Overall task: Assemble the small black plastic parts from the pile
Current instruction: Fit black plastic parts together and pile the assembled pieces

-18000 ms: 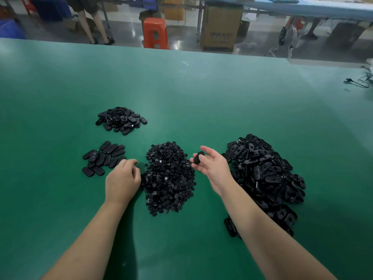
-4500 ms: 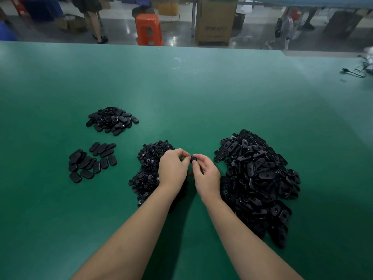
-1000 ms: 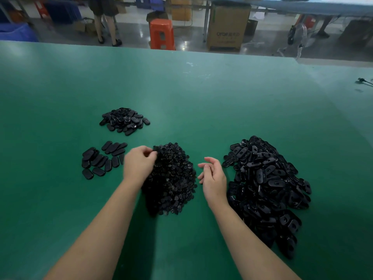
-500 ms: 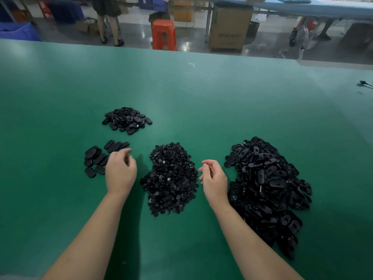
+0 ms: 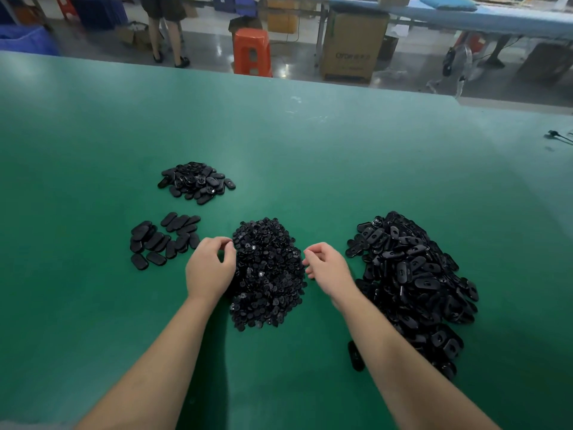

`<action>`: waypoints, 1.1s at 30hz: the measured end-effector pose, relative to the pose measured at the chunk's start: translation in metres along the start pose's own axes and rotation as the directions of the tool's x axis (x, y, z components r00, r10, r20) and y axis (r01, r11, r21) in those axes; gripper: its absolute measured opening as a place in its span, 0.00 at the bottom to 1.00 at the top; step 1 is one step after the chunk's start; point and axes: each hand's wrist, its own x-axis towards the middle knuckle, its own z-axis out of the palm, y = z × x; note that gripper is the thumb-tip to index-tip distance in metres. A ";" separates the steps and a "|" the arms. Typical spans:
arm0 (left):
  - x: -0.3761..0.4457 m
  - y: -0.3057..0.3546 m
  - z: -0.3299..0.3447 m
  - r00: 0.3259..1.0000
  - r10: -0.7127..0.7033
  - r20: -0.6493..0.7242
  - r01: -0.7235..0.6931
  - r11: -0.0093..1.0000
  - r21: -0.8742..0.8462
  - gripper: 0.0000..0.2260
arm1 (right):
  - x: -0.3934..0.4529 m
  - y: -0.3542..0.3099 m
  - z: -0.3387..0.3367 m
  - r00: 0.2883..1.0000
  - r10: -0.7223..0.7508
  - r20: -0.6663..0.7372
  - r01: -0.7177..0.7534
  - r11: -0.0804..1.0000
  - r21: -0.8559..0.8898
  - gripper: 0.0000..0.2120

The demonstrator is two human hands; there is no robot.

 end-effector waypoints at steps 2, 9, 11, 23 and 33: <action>-0.001 0.000 0.000 1.000 0.009 0.008 -0.009 1.000 0.016 0.08 | 0.008 -0.007 -0.016 0.998 -0.015 0.054 0.020 0.995 -0.095 0.07; -0.001 0.002 0.001 1.000 0.016 0.015 -0.017 0.999 0.048 0.09 | 0.029 -0.010 -0.076 0.988 -0.128 0.080 0.123 0.372 -0.920 0.19; -0.001 0.000 0.001 1.000 0.011 0.012 -0.011 0.999 0.043 0.09 | 0.031 -0.007 -0.082 0.987 -0.119 0.109 0.140 0.292 -0.946 0.20; 0.000 -0.003 0.004 1.000 -0.006 -0.006 0.006 1.000 0.010 0.08 | 0.032 -0.005 -0.096 0.971 -0.224 0.088 0.159 0.320 -0.934 0.09; 0.000 -0.004 0.004 1.000 -0.021 -0.010 0.021 1.000 -0.004 0.09 | 0.028 -0.030 -0.070 0.991 -0.132 0.002 0.132 0.988 -0.083 0.10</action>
